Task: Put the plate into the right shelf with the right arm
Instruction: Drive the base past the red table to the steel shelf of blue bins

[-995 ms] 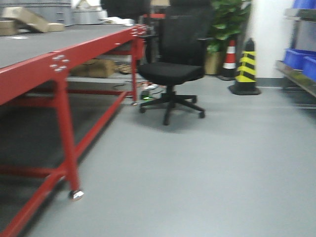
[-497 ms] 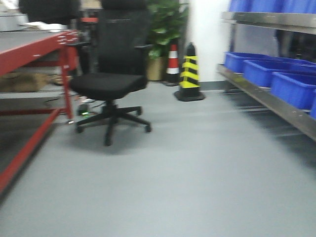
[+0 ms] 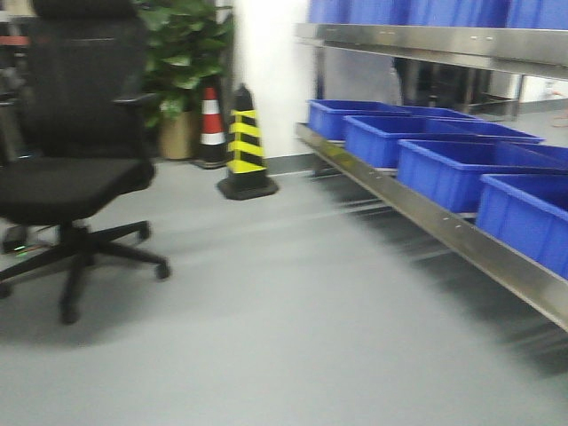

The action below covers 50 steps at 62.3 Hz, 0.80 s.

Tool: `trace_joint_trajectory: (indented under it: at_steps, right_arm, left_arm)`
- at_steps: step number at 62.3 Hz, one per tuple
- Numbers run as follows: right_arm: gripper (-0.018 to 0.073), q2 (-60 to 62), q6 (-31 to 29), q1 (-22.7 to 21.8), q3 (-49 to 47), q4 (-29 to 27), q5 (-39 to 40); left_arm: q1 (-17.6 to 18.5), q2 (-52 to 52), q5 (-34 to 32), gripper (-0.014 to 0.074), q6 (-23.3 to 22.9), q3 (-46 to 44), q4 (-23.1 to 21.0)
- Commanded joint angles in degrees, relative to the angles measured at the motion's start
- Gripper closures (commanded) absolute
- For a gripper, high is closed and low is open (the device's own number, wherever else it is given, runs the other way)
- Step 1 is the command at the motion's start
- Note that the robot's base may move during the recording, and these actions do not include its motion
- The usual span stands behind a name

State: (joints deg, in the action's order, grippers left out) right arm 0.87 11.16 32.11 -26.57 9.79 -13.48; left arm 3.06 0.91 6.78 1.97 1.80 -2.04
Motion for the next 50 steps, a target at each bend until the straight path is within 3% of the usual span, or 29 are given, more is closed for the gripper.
trace_joint_trajectory:
  at_steps: [1, 50]
  right_arm:
    - [0.0504, 0.02, -0.35, -0.11, -1.39, 0.71, 5.2]
    - [0.0504, 0.02, -0.35, -0.11, -1.39, 0.71, 5.14]
  left_arm:
    - [-0.06, 0.36, -5.02, 0.0643, -0.16, 0.57, -0.35]
    - [-0.06, 0.36, -5.02, 0.0643, -0.16, 0.57, -0.35]
